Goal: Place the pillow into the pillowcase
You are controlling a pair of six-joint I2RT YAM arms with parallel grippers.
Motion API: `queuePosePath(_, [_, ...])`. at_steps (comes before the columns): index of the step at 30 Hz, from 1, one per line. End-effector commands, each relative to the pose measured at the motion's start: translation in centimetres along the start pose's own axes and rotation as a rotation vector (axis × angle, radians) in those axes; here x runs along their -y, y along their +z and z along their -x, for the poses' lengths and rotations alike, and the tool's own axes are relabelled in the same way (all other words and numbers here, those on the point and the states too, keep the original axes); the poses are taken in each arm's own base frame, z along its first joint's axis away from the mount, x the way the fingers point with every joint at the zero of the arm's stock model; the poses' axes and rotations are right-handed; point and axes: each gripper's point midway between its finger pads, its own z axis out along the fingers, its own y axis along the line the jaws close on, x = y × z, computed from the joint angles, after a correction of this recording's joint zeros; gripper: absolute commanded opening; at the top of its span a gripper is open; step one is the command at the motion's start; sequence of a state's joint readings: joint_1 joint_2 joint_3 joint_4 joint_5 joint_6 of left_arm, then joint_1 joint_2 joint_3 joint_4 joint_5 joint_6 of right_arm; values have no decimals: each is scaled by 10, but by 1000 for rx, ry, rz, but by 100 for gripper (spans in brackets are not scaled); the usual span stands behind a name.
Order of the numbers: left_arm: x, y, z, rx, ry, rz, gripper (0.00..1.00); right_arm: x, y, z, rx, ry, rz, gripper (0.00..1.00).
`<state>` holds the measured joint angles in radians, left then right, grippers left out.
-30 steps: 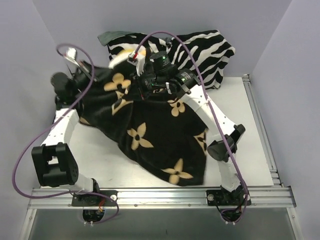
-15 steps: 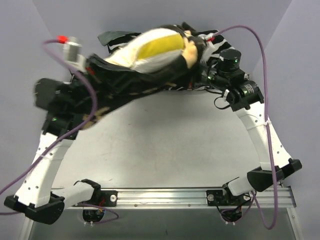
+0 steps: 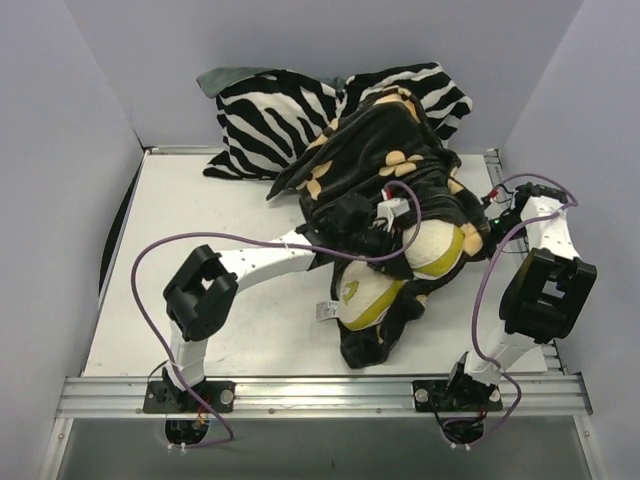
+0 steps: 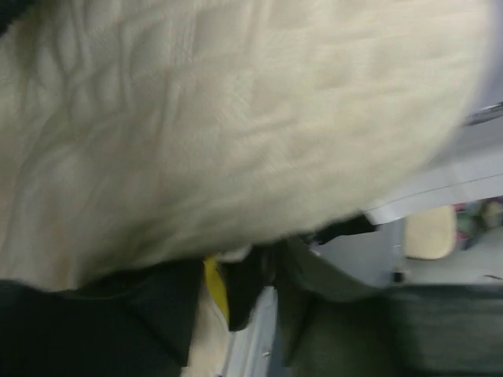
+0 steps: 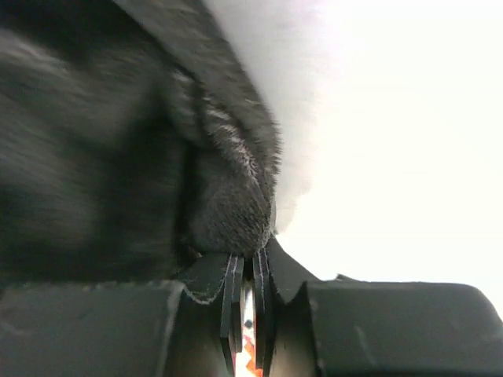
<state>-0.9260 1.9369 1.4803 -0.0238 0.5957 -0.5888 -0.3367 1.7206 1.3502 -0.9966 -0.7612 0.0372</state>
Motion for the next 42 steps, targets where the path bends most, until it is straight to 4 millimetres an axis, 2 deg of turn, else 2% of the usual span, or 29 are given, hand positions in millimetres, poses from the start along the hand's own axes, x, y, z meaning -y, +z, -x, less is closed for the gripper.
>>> queuePosePath(1, [51,-44,96,217,101,-264,54,38,-29,-36,-106,-29,-154,0])
queuePosePath(2, [58,-53,103,229,118,-290,72,50,-29,-31,-112,-46,-187,0])
queuePosePath(4, [67,-82,120,274,180,-301,82,80,-28,-21,-138,-23,-281,0])
queuePosePath(6, [46,-120,143,355,187,-222,84,90,-29,-5,-130,-61,-307,0])
queuePosePath(7, [28,-129,145,371,163,-170,84,99,-25,-1,-159,-71,-332,0])
queuePosePath(8, [-5,-146,162,439,184,-43,85,105,-24,5,-166,-86,-357,0])
queuePosePath(10, [-53,-154,150,382,163,147,89,118,-15,18,-204,-97,-381,0])
queuePosePath(11, [-77,-162,158,393,271,268,91,123,-13,20,-226,-106,-402,0])
queuePosePath(12, [-105,-164,151,357,264,356,97,127,-10,24,-240,-123,-408,2])
queuePosePath(15, [-166,-165,146,262,322,510,97,139,0,38,-271,-150,-440,7])
queuePosePath(18, [-211,-154,143,188,323,558,97,137,7,55,-263,-180,-442,7])
queuePosePath(22, [-255,-135,128,85,339,572,97,131,10,69,-275,-291,-472,7])
queuePosePath(23, [-260,-130,125,59,368,563,92,130,11,68,-286,-315,-482,7])
queuePosePath(24, [-272,-122,106,-6,334,544,74,125,16,66,-308,-350,-491,7])
queuePosePath(25, [-260,-119,108,-20,337,468,50,121,18,65,-317,-372,-492,6])
queuePosePath(26, [-260,-120,101,-51,314,459,5,117,20,63,-330,-401,-493,6])
queuePosePath(27, [-247,-128,93,-76,284,437,0,108,26,59,-351,-444,-494,6])
queuePosePath(28, [-239,-130,64,-124,232,375,0,102,31,58,-361,-473,-492,7])
queuePosePath(29, [-229,-138,51,-142,227,359,0,96,35,57,-370,-499,-491,6])
queuePosePath(30, [-196,-161,58,-111,268,361,0,88,39,58,-370,-524,-489,6])
queuePosePath(31, [-198,-170,10,-181,195,362,0,73,49,57,-377,-570,-474,6])
queuePosePath(32, [-192,-187,1,-171,173,380,0,66,55,57,-379,-591,-468,6])
queuePosePath(33, [-169,-212,-3,-143,170,398,0,53,60,61,-366,-625,-461,6])
queuePosePath(34, [-166,-227,-15,-136,109,425,0,36,72,58,-369,-662,-424,6])
queuePosePath(35, [-169,-239,-42,-162,35,457,0,28,76,59,-366,-678,-416,7])
queuePosePath(36, [-165,-268,-47,-127,-21,503,0,16,87,59,-369,-699,-404,7])
queuePosePath(40, [-184,-323,-75,-105,-107,708,0,-38,113,84,-284,-786,-366,15])
queuePosePath(41, [-190,-335,-77,-100,-118,757,10,-46,117,86,-279,-796,-370,23])
queuePosePath(42, [-199,-347,-74,-89,-135,811,28,-44,121,92,-278,-788,-392,44])
